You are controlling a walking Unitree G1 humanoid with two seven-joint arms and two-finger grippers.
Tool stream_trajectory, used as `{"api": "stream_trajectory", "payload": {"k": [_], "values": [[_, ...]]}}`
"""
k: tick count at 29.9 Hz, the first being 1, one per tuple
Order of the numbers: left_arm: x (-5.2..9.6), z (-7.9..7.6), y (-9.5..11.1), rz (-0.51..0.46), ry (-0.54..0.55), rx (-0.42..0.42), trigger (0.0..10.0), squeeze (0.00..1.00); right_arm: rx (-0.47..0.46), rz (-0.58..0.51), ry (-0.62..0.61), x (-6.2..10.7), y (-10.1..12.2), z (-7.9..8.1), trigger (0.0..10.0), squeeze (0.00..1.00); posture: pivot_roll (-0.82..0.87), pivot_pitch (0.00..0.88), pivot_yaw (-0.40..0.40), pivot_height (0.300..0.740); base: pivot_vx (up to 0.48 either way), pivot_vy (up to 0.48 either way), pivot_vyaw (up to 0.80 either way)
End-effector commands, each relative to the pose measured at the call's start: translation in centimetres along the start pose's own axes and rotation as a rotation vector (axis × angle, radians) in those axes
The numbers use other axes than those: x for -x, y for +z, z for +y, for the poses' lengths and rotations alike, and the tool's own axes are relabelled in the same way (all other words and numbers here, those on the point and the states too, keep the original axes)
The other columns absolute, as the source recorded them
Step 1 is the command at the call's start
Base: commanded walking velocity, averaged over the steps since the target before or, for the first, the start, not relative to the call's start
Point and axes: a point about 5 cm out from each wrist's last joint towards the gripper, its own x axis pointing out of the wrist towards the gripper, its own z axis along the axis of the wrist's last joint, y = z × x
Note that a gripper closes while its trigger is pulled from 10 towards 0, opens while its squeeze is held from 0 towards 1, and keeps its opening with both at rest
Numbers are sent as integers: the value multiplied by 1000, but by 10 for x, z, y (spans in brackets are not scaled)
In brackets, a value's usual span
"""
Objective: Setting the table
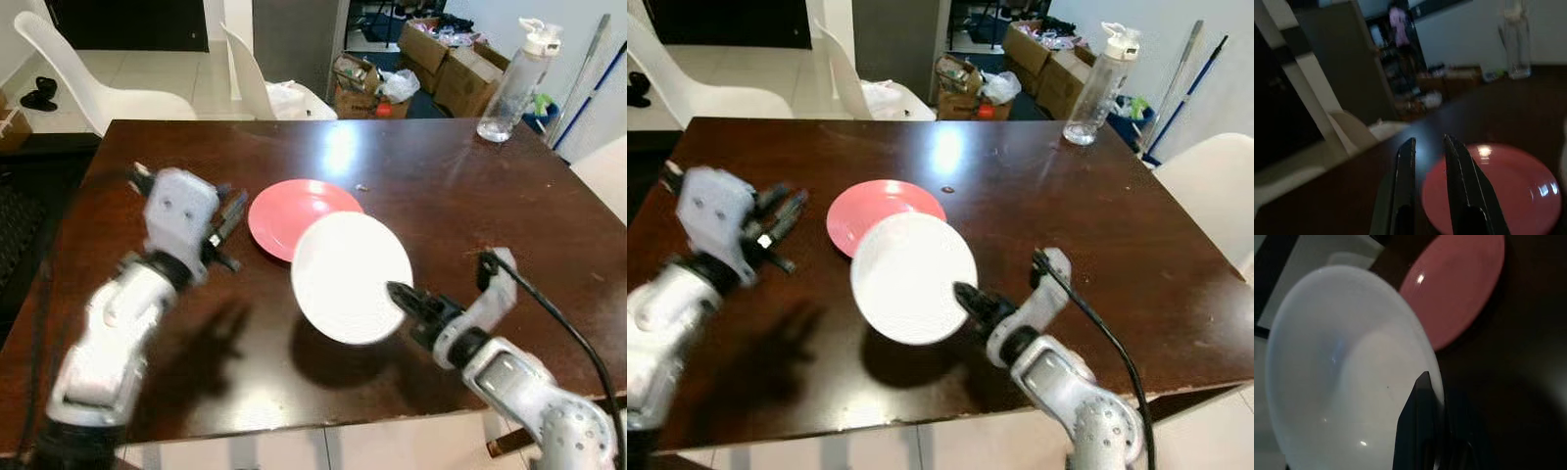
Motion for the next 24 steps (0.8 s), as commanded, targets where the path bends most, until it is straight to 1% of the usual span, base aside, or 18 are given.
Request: {"api": "stream_trajectory", "payload": {"k": [1,3,5,7,10,11,13,15,16,17,18,19,20,21,23,24], "values": [[2,-5,-2,16,-47,17,10000,0,-39,4,-65,0,0,-10,10000,0,-35,33,21,740,0,0,0],[2,-9,3,3,-94,21,10000,0,-71,1,-134,-5,1,-15,10000,0,-35,33,21,740,0,0,0],[3,-19,11,-15,-181,35,10000,0,-93,9,-205,-11,0,-20,10000,0,-29,32,24,740,0,0,0],[5,-27,17,-21,-272,38,10000,0,-77,26,-247,-12,-2,-19,10000,0,-23,35,23,740,0,0,0],[9,-35,22,-27,-383,-9,10000,0,-88,74,-262,-11,-9,-14,10000,0,-23,39,21,740,0,0,0],[10,-38,23,-24,-430,-43,10000,0,-105,107,-259,-11,-14,-10,10000,0,-22,40,22,740,0,0,0],[10,-39,22,-22,-439,-51,10000,0,-113,115,-256,-11,-15,-9,10000,0,-22,40,22,740,0,0,0],[12,-43,18,-2,-493,-134,10000,0,-117,145,-262,-11,-21,-7,10000,0,-19,43,22,740,0,0,0],[12,-43,18,-2,-493,-134,10000,0,-117,145,-262,-11,-21,-7,10000,0,-19,43,22,740,0,0,0],[19,-47,8,61,-603,-230,10000,0,-145,182,-258,-13,-29,-4,10000,0,-15,43,25,740,0,0,0],[19,-47,8,61,-603,-230,10000,0,-145,182,-258,-13,-29,-4,10000,0,-15,43,25,740,0,0,0],[24,-47,3,95,-657,-258,10000,0,-153,194,-257,-14,-32,-4,10000,0,-15,43,25,740,0,0,0],[31,-45,-1,137,-718,-270,10000,0,-165,205,-257,-15,-34,-3,10000,0,-7,45,27,740,0,0,0],[46,-34,-9,233,-809,-290,10000,0,-173,219,-263,-16,-38,-2,10000,0,-1,47,29,740,0,0,0],[57,-23,-13,307,-873,-285,10000,0,-182,229,-272,-16,-41,-2,10000,0,3,48,30,740,0,0,0],[61,-16,-14,335,-883,-284,10000,0,-185,233,-274,-15,-42,-2,10000,0,10,51,32,740,0,0,0]]}}
